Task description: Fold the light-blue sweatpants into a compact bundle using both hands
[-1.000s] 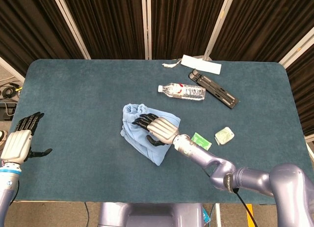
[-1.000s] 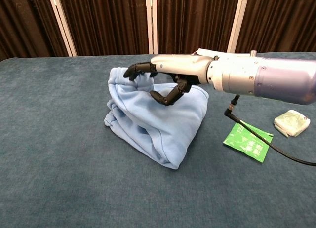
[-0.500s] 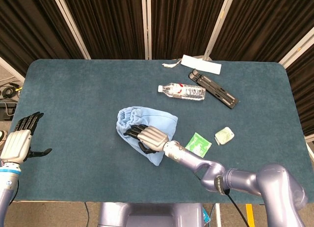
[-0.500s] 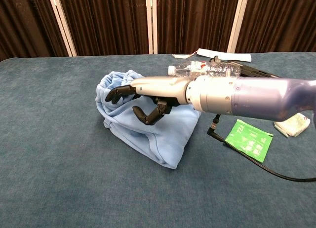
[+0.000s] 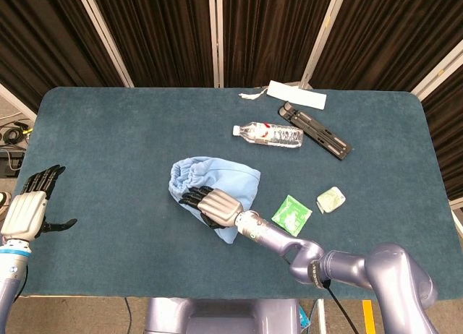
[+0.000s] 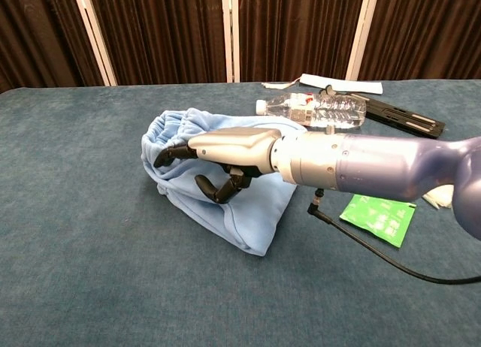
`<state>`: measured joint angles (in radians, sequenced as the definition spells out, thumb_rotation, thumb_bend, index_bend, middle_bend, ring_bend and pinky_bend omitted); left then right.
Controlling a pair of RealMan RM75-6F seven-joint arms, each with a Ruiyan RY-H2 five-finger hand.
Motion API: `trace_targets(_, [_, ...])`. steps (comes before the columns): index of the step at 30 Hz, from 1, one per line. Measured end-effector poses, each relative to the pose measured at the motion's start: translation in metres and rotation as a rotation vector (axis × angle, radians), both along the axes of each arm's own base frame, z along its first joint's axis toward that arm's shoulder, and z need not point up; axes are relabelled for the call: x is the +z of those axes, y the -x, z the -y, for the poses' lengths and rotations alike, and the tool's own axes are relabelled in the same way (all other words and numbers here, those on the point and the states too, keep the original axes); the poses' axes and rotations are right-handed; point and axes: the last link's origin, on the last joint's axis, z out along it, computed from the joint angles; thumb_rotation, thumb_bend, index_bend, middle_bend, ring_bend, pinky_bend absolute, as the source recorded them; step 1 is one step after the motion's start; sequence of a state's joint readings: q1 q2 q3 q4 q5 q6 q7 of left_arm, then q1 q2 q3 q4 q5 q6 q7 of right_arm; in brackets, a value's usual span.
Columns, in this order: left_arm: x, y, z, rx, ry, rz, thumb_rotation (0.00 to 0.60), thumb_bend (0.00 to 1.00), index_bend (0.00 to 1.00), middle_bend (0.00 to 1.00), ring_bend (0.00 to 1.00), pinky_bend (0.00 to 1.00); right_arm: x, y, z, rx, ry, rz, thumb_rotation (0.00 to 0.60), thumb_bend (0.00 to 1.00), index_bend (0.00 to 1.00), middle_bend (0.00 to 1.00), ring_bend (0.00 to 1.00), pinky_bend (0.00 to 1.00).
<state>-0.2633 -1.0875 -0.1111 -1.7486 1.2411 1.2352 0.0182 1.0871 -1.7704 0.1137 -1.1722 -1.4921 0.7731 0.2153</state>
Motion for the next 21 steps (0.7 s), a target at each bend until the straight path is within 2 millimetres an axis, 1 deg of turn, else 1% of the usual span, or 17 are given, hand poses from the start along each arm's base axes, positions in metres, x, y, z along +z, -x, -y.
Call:
trace_targets(3, [0.000,0.000,0.000,-0.001,0.000,0.001,0.600,0.00,0.00,0.00,0.00,0.00,0.010,-0.006,-0.002,0.030,0.015,0.044,0.600,0.69,0.12,0.07,0.06,0.15])
trace_targets(6, [0.000,0.000,0.001,-0.003,-0.001,0.000,0.600,0.00,0.00,0.00,0.00,0.00,0.026,-0.010,-0.002,0.077,0.044,0.088,0.600,0.66,0.12,0.07,0.06,0.15])
trace_targets(9, [0.000,-0.001,0.001,-0.007,-0.003,-0.002,0.600,0.00,0.00,0.00,0.00,0.00,0.049,-0.009,-0.001,0.124,0.084,0.126,0.600,0.66,0.12,0.07,0.05,0.15])
trace_targets(12, [0.001,-0.002,0.003,-0.013,-0.007,-0.001,0.600,0.00,0.00,0.00,0.00,0.00,0.074,-0.001,0.001,0.157,0.132,0.149,0.600,0.66,0.13,0.07,0.05,0.15])
trace_targets(15, [0.001,-0.003,0.005,-0.023,-0.012,-0.005,0.600,0.00,0.00,0.00,0.00,0.00,0.105,0.019,0.005,0.175,0.197,0.152,0.600,0.65,0.13,0.08,0.05,0.15])
trace_targets(16, [0.001,-0.004,0.006,-0.026,-0.014,-0.006,0.600,0.00,0.00,0.00,0.00,0.00,0.119,0.029,0.006,0.177,0.228,0.148,0.600,0.64,0.13,0.08,0.05,0.14])
trace_targets(18, [0.002,-0.004,0.008,-0.033,-0.020,-0.013,0.600,0.00,0.00,0.00,0.00,0.00,0.140,0.047,0.007,0.176,0.277,0.138,0.600,0.61,0.13,0.07,0.05,0.13])
trace_targets(20, [0.002,-0.004,0.011,-0.040,-0.029,-0.021,0.600,0.00,0.00,0.00,0.00,0.00,0.165,0.072,0.005,0.162,0.338,0.122,0.600,0.53,0.13,0.06,0.04,0.12])
trace_targets(21, [0.003,-0.004,0.012,-0.044,-0.033,-0.024,0.600,0.00,0.00,0.00,0.00,0.00,0.171,0.078,0.004,0.157,0.351,0.119,0.600,0.49,0.13,0.06,0.04,0.10])
